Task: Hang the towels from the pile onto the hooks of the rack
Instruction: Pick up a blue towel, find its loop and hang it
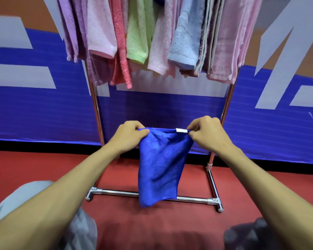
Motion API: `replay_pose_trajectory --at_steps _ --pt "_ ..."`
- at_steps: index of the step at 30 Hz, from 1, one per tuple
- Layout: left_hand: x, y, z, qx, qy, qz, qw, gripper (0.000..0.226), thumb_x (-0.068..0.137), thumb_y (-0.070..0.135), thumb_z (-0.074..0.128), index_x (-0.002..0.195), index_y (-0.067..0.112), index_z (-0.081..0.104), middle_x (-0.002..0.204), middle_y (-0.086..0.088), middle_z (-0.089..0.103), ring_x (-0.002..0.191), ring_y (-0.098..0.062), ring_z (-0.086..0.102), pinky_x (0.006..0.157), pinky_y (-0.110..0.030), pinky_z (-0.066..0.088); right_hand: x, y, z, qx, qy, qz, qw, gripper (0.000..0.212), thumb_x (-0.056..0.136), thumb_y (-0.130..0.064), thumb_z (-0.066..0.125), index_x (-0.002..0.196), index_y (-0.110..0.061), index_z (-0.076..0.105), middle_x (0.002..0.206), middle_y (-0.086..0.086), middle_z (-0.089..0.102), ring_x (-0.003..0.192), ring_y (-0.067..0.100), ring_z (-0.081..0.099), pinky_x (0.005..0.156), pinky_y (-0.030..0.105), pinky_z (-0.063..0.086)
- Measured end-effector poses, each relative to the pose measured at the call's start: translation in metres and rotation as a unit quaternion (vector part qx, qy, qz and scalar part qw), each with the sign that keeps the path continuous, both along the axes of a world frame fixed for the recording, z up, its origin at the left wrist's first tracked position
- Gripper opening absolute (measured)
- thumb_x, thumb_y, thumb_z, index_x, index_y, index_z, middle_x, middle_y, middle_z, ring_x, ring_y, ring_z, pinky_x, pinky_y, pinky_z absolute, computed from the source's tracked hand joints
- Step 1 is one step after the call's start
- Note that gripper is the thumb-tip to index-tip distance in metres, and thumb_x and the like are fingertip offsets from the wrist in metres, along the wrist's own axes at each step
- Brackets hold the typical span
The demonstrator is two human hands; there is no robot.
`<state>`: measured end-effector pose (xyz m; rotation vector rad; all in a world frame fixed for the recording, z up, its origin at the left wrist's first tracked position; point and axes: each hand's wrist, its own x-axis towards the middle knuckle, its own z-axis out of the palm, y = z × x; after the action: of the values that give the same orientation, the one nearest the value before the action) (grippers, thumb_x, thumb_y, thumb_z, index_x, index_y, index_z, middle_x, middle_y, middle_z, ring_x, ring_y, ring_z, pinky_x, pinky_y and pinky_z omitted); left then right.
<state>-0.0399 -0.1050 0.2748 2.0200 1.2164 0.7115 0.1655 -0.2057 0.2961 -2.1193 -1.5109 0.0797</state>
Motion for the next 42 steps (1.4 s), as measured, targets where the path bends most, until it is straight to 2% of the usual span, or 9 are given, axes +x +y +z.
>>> replay_pose_trajectory --at_steps 4,8,11,15,19,28,34,37,42 --pt "0.01 -0.006 -0.008 -0.139 -0.124 -0.001 0.983 0.02 0.089 0.015 0.059 0.068 0.014 0.058 0.057 0.002 0.054 0.046 -0.009 0.051 0.057 -0.029 0.049 0.0 -0.003 0.0 -0.013 0.233 -0.033 0.972 0.018 0.077 -0.003 0.055 0.065 -0.007 0.068 0.065 0.005 0.064 0.055 0.015 0.058 0.057 0.023 0.056" --pt "0.019 -0.018 -0.003 -0.248 -0.243 0.015 0.938 0.025 0.088 0.008 0.057 0.064 0.014 0.055 0.062 -0.004 0.051 0.057 -0.015 0.048 0.056 -0.028 0.046 -0.007 -0.007 0.001 -0.019 0.452 -0.023 0.892 0.013 0.08 0.009 0.053 0.08 0.001 0.063 0.061 0.009 0.047 0.046 0.016 0.049 0.055 0.027 0.059" --pt "0.024 -0.028 -0.003 -0.304 -0.308 0.06 0.899 0.022 0.085 0.005 0.057 0.064 0.012 0.055 0.056 -0.005 0.053 0.052 -0.018 0.048 0.054 -0.028 0.045 -0.015 -0.007 -0.003 -0.02 0.522 -0.017 0.852 0.016 0.082 0.012 0.053 0.092 0.01 0.065 0.052 0.006 0.048 0.042 0.011 0.05 0.056 0.028 0.059" --pt "0.028 -0.032 -0.004 -0.245 -0.291 0.052 0.923 0.01 0.086 0.006 0.058 0.076 0.007 0.061 0.059 -0.004 0.061 0.048 -0.013 0.056 0.053 -0.027 0.052 -0.024 -0.003 -0.008 -0.011 0.54 0.007 0.841 0.015 0.085 0.013 0.053 0.091 0.016 0.066 0.071 0.016 0.063 0.057 0.017 0.062 0.062 0.03 0.061" --pt "0.032 -0.031 -0.012 -0.195 -0.243 0.045 0.949 0.005 0.084 0.01 0.065 0.08 0.008 0.067 0.071 -0.007 0.067 0.056 -0.015 0.061 0.053 -0.024 0.05 -0.03 -0.001 -0.009 -0.02 0.498 0.036 0.866 0.013 0.086 0.008 0.058 0.092 0.011 0.069 0.074 0.015 0.067 0.056 0.013 0.066 0.066 0.03 0.061" --pt "0.037 -0.04 -0.014 -0.235 -0.259 -0.019 0.937 0.014 0.09 0.009 0.057 0.091 0.002 0.068 0.077 -0.016 0.073 0.073 -0.027 0.073 0.069 -0.032 0.06 -0.033 -0.003 -0.019 -0.032 0.425 0.057 0.903 0.013 0.087 0.0 0.062 0.088 0.005 0.074 0.06 0.007 0.062 0.052 0.009 0.058 0.066 0.028 0.056" --pt "0.036 -0.042 -0.015 -0.24 -0.268 -0.055 0.931 0.012 0.092 0.006 0.054 0.099 0.001 0.063 0.088 -0.019 0.073 0.081 -0.025 0.074 0.076 -0.032 0.059 -0.028 -0.004 -0.018 -0.032 0.296 0.087 0.951 0.028 0.076 -0.043 0.076 0.084 -0.017 0.078 0.079 0.002 0.076 0.079 0.012 0.071 0.082 0.033 0.058" --pt "0.036 -0.042 -0.017 -0.25 -0.265 -0.065 0.929 0.011 0.095 0.007 0.051 0.102 0.003 0.059 0.089 -0.02 0.073 0.085 -0.025 0.073 0.082 -0.032 0.058 -0.029 -0.003 -0.017 -0.018 0.138 0.078 0.987 0.013 0.082 -0.032 0.072 0.088 -0.021 0.077 0.081 -0.006 0.075 0.078 0.003 0.067 0.066 0.014 0.05" --pt "0.035 -0.037 -0.016 -0.234 -0.246 -0.067 0.938 0.02 0.085 -0.003 0.059 0.105 0.004 0.059 0.092 -0.018 0.073 0.086 -0.025 0.072 0.08 -0.031 0.058 -0.024 -0.001 -0.008 -0.012 0.074 0.084 0.994 0.021 0.09 -0.012 0.054 0.088 -0.021 0.074 0.08 -0.001 0.073 0.077 0.014 0.067 0.067 0.022 0.052"
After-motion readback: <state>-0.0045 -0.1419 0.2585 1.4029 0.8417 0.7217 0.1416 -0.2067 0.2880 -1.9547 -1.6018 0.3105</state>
